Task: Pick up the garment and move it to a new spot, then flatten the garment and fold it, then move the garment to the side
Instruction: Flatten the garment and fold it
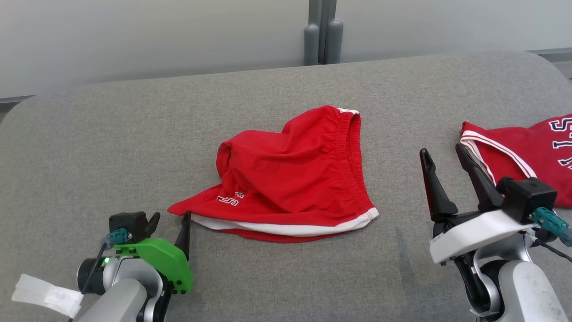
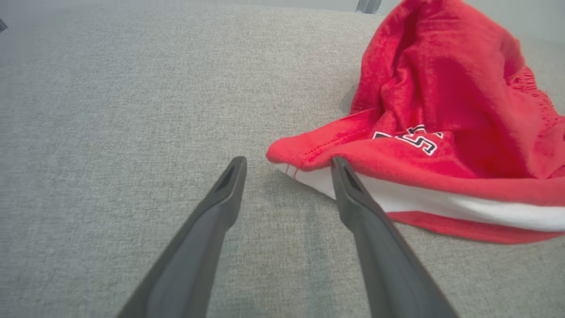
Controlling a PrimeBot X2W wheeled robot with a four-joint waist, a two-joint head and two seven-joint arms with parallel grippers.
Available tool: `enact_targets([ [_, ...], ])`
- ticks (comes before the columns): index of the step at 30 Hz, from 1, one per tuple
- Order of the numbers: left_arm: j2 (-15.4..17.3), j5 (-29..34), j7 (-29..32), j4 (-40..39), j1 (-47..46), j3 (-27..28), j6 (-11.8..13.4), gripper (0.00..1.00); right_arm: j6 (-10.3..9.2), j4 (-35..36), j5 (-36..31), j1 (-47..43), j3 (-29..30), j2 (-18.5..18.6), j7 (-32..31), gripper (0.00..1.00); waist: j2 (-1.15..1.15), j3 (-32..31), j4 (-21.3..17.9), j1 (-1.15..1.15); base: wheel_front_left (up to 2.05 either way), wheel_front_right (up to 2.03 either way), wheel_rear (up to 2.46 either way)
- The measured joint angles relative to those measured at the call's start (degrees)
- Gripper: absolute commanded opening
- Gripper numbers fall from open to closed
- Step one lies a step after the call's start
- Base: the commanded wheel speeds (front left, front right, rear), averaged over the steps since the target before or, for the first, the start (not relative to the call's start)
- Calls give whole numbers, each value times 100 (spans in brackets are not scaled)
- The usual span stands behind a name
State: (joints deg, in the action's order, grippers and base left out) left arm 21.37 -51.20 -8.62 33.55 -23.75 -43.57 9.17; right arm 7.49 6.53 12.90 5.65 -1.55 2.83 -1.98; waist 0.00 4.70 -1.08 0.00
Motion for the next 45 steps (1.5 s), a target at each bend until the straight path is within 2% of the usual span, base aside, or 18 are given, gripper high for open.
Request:
enact_targets([
  [8, 34, 100, -326, -589, 311, 14, 178, 100, 0, -5, 9, -4, -20, -1, 5, 100, 0, -21, 67, 0, 0, 0, 0],
  [17, -38, 241, -556, -1304, 686, 92, 500, 100, 0, -60, -10, -75, 67, -1, -3, 100, 0, 46, -40, 0, 0, 0, 0],
  [27, -55, 353, -606, -1710, 978, 147, 626, 100, 0, -52, -23, -139, 203, 0, 5, 100, 0, 34, -176, 0, 0, 0, 0],
  [32, -37, 432, -616, -2005, 1254, 390, 758, 100, 0, -3, -45, -244, 300, 0, 8, 100, 0, -66, -205, 0, 0, 0, 0],
  [36, 9, 576, -633, -2357, 1547, 786, 899, 100, 0, 32, -46, -365, 370, 1, 12, 100, 0, -175, -215, 0, 0, 0, 0],
  [45, -3, 957, -634, -2944, 2279, 1501, 976, 100, 0, 112, -45, -594, 432, 0, 2, 100, 0, -445, -199, 0, 0, 0, 0],
])
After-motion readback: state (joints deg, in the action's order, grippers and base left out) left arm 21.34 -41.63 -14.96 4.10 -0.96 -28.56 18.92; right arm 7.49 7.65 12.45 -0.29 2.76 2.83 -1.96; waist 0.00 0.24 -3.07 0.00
